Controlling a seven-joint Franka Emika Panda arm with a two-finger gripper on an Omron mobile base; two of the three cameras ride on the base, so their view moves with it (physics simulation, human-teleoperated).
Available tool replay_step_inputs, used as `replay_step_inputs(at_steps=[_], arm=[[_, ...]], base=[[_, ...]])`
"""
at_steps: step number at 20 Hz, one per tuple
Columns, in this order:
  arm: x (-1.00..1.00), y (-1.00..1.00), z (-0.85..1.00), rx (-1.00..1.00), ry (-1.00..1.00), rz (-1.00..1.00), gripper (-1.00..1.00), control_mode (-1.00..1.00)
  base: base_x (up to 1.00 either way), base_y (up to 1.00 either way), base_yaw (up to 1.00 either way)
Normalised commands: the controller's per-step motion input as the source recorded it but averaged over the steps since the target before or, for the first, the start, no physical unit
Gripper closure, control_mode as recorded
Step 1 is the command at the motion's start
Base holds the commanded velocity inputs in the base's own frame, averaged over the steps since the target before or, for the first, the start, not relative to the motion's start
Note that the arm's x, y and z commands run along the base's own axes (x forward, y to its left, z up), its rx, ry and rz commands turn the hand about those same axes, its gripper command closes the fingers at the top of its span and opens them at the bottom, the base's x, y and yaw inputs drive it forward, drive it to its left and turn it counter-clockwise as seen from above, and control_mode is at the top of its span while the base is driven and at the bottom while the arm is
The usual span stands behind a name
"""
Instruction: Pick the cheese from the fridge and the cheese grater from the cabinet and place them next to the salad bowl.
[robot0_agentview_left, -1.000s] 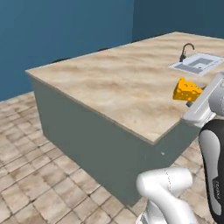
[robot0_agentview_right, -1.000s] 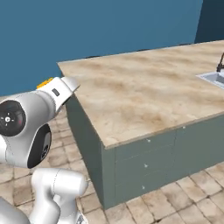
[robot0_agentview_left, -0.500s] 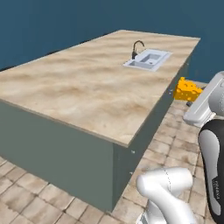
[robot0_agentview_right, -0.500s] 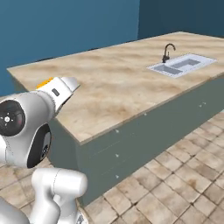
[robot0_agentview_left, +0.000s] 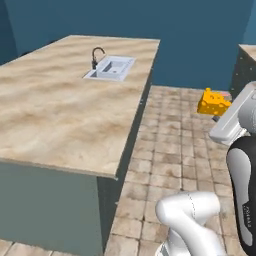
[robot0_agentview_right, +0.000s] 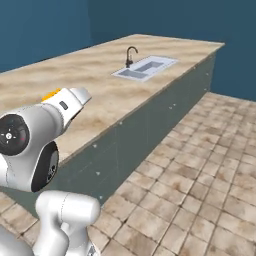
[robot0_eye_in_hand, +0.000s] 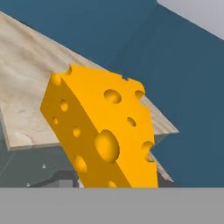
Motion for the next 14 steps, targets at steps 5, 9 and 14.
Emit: replay_step_inputs(at_steps=[5,9,14], arm=[[0.0,0.0,0.0,0.0,0.0,0.0,1.0,1.0],[0.0,0.0,0.0,0.0,0.0,0.0,1.0,1.0],[0.0,0.0,0.0,0.0,0.0,0.0,1.0,1.0]], base=[[0.0,-0.24,-0.54],[0.0,-0.24,-0.53],[0.08,-0.2,-0.44]])
